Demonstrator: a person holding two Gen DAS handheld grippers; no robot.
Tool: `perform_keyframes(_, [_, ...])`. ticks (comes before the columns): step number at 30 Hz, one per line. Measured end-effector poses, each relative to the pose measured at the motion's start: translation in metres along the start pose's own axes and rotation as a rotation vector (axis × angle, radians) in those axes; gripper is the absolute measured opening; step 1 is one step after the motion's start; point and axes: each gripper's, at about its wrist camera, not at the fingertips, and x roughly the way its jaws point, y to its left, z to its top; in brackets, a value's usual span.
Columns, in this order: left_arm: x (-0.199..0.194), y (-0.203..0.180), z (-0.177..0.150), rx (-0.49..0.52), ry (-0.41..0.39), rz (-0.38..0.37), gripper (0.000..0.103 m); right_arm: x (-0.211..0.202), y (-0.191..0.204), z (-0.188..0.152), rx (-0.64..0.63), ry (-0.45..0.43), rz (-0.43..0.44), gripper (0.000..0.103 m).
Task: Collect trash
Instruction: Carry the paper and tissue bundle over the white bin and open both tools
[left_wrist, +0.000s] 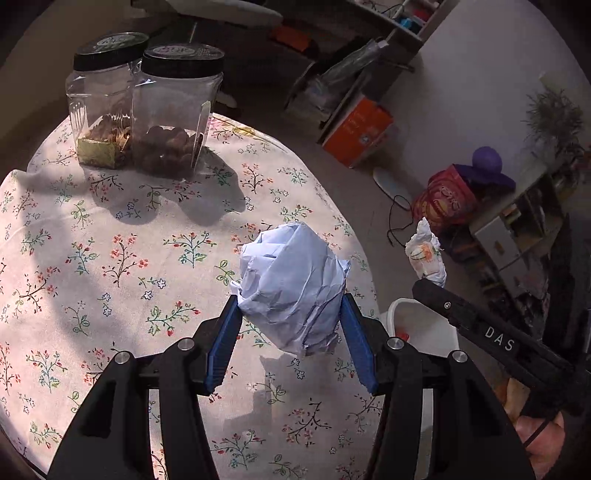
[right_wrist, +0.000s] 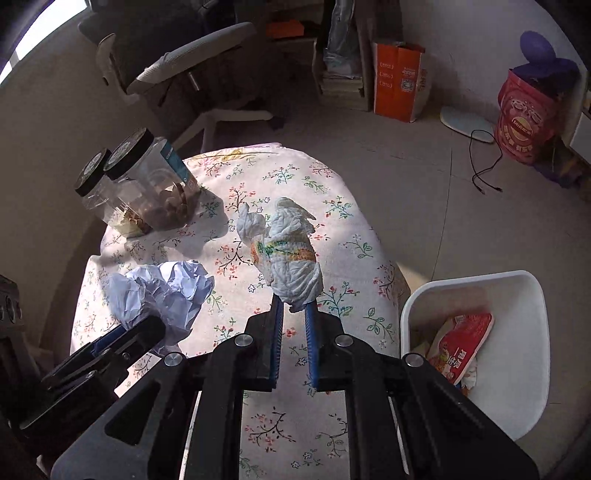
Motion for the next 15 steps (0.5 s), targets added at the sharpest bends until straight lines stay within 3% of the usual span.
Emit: perform_keyframes(15, [0.012,-0.086,-0.023,0.094,0.018,-0.108,0.054,-0.072,-0.077,-0.025,0.106,-0.081,-0.035,0.011])
